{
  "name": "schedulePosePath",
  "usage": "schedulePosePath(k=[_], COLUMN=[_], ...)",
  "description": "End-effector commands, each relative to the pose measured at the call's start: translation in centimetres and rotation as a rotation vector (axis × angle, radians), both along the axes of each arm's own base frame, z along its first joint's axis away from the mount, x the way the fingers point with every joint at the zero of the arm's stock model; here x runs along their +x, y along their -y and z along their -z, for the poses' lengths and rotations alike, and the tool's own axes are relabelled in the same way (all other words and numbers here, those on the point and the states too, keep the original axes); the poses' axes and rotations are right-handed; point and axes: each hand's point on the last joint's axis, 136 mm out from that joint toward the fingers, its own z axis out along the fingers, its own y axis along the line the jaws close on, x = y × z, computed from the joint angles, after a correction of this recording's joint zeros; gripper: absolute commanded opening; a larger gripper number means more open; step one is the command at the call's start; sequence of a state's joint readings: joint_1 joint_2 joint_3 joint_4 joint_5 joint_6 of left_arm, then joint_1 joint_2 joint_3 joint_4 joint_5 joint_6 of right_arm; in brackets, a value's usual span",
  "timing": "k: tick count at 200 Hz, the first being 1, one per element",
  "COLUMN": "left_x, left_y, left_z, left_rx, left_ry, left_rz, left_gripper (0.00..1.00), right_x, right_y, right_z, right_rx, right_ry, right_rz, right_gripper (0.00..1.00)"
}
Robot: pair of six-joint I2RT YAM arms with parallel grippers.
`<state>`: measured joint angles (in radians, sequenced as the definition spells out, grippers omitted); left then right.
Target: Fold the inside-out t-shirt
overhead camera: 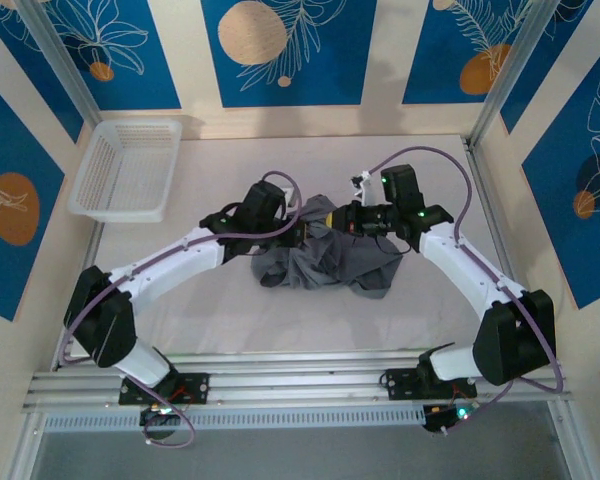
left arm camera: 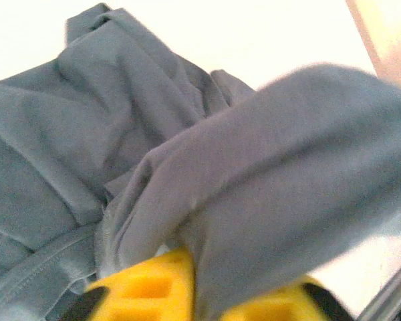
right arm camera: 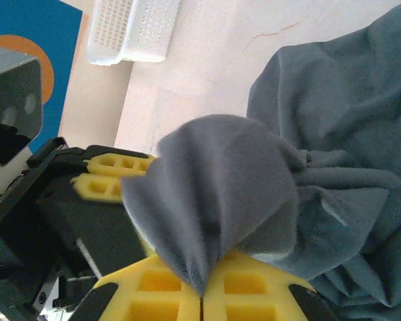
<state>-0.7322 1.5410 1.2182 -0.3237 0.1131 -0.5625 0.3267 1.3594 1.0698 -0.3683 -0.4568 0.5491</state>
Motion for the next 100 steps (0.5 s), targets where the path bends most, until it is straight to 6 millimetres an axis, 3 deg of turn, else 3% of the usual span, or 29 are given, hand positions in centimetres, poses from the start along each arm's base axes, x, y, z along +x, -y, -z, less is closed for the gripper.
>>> schedulePosePath(k=[1, 20, 46, 70, 100], left_x=[-1.3, -1.9, -1.8, -1.2, 0.7], left_y=[1.2, 1.6, 1.8, 2.5, 1.7], left_z=[-1.2, -1.8, -3.2, -2.2, 1.0], left_rx=[-0.063, -0.107, -0.184, -0.180, -0.091], left_ry=[0.026, 0.045, 0.082, 0.043, -0.021], left_rz=[0.158, 0.196, 0.206, 0.205, 0.107], left_gripper=[0.37, 0.55, 0.64, 0.60, 0.39], right_x=[-1.2, -1.1, -1.0, -1.1, -1.1], right_y=[-0.5, -0.5, -0.6, -1.2, -1.2], right_z=[-1.2, -1.2, -1.2, -1.7, -2.1], right_rx=[0.043, 0.027, 0.035, 0.049, 0.050], right_ry=[0.026, 0.046, 0.036, 0.044, 0.042], right_rz=[-0.062, -0.051, -0.048, -0.070, -0.070], right_gripper=[0.05, 0.00, 0.00, 0.00, 0.00])
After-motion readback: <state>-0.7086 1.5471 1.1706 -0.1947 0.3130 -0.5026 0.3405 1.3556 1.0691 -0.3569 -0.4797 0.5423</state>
